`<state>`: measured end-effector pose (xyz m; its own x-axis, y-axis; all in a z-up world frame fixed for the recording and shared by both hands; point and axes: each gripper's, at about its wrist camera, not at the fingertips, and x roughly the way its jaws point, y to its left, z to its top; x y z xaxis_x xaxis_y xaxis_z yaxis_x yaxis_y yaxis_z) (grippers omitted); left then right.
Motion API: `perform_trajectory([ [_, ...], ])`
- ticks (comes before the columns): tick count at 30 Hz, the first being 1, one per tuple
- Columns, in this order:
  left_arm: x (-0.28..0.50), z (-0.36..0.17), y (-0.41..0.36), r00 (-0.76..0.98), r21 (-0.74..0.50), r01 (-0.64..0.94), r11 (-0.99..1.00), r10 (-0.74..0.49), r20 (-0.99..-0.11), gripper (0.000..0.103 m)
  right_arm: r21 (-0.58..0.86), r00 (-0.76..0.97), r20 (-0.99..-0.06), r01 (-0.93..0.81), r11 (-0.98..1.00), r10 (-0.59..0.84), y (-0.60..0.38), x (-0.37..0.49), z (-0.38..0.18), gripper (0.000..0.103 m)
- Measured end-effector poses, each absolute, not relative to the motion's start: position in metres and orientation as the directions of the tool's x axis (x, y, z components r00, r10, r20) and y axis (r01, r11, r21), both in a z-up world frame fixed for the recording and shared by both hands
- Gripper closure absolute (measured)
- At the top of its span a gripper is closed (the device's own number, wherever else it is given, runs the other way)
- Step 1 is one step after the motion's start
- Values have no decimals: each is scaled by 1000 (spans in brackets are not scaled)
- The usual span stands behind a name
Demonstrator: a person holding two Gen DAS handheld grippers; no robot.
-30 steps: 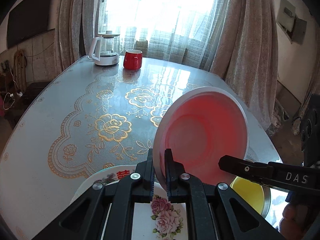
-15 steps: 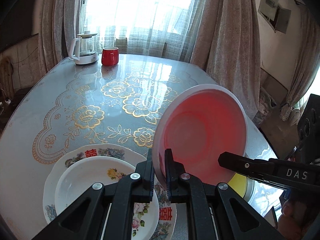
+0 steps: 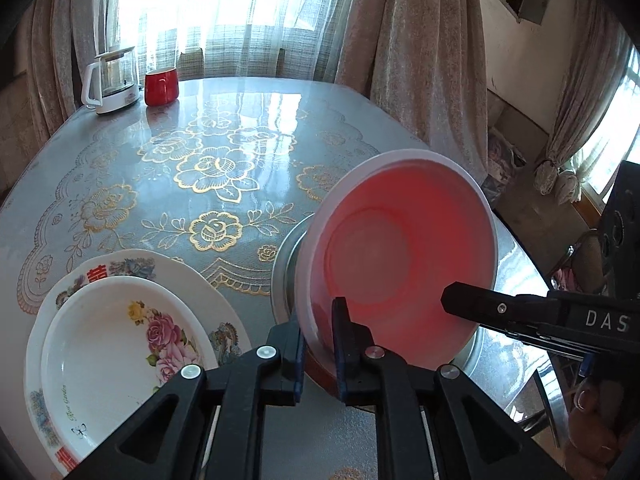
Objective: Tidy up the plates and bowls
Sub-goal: 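Lift the red bowl with both grippers and carry it over the steel bowl, then lower the red bowl into the yellow bowl and open both grippers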
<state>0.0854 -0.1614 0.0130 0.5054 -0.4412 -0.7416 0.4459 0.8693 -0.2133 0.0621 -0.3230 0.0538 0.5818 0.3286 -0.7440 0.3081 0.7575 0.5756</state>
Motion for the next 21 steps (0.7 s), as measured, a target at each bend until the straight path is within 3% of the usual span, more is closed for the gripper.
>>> perform_trajectory([
  [21,82,-8,-186,466,-183,473,862,-421,-778,89,580,546,-768,369,727,335,-347,44,29,90],
])
